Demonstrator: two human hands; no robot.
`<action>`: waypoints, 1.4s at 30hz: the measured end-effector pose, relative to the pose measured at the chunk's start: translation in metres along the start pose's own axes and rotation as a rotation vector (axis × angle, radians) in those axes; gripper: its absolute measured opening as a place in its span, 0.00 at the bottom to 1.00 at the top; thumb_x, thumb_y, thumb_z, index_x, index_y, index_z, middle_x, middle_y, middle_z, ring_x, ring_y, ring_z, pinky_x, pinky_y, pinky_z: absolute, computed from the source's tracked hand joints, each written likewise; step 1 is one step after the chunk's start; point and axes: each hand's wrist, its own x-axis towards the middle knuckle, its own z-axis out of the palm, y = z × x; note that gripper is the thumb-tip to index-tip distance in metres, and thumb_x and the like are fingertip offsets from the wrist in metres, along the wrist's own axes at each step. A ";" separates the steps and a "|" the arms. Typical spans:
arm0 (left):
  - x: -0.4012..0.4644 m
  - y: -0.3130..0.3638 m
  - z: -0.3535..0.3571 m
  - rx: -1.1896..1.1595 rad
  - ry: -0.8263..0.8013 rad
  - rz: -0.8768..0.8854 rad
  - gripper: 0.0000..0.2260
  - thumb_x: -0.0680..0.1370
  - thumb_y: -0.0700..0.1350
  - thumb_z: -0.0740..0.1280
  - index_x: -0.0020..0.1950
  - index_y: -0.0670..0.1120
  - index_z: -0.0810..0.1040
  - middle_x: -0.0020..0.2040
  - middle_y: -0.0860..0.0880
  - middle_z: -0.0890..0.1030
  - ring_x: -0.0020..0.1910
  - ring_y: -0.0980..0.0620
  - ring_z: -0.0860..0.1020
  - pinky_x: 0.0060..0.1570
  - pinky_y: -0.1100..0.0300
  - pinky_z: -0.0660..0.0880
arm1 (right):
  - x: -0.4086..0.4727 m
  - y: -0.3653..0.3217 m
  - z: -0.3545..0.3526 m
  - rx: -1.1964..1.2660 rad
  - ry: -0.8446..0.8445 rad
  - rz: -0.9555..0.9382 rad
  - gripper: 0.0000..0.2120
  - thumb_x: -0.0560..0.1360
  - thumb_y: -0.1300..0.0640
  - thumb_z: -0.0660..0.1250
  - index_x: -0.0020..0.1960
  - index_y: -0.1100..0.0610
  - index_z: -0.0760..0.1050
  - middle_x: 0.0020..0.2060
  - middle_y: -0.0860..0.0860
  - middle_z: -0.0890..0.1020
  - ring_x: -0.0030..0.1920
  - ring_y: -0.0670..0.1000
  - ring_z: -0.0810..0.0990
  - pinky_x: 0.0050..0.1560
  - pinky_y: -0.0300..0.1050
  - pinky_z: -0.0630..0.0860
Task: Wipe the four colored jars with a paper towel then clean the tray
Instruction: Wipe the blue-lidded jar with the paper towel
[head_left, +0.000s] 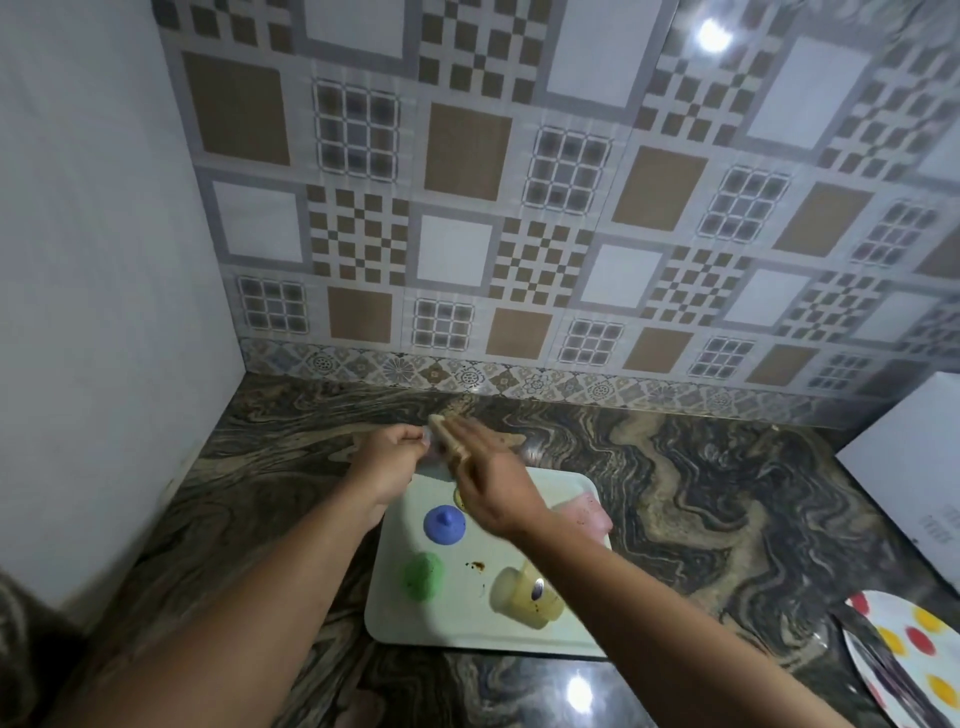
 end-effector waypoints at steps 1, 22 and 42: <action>-0.001 0.002 0.004 -0.014 -0.007 0.009 0.07 0.82 0.41 0.66 0.50 0.49 0.82 0.45 0.50 0.84 0.41 0.56 0.80 0.40 0.63 0.74 | -0.007 0.002 0.009 -0.068 0.010 -0.089 0.26 0.87 0.46 0.54 0.82 0.54 0.65 0.79 0.53 0.69 0.80 0.51 0.66 0.80 0.45 0.61; -0.019 0.033 -0.016 0.025 -0.130 0.148 0.09 0.82 0.39 0.65 0.54 0.48 0.84 0.50 0.48 0.87 0.50 0.51 0.84 0.54 0.55 0.80 | -0.008 -0.020 -0.012 -0.119 0.207 -0.136 0.28 0.83 0.35 0.60 0.78 0.48 0.71 0.69 0.53 0.75 0.65 0.57 0.75 0.63 0.59 0.76; -0.032 0.084 -0.007 -0.002 -0.002 0.420 0.11 0.81 0.37 0.66 0.52 0.53 0.83 0.46 0.56 0.86 0.48 0.61 0.84 0.48 0.69 0.78 | 0.043 -0.036 -0.037 0.287 0.322 0.059 0.23 0.83 0.34 0.58 0.73 0.41 0.74 0.62 0.44 0.80 0.61 0.45 0.80 0.62 0.48 0.80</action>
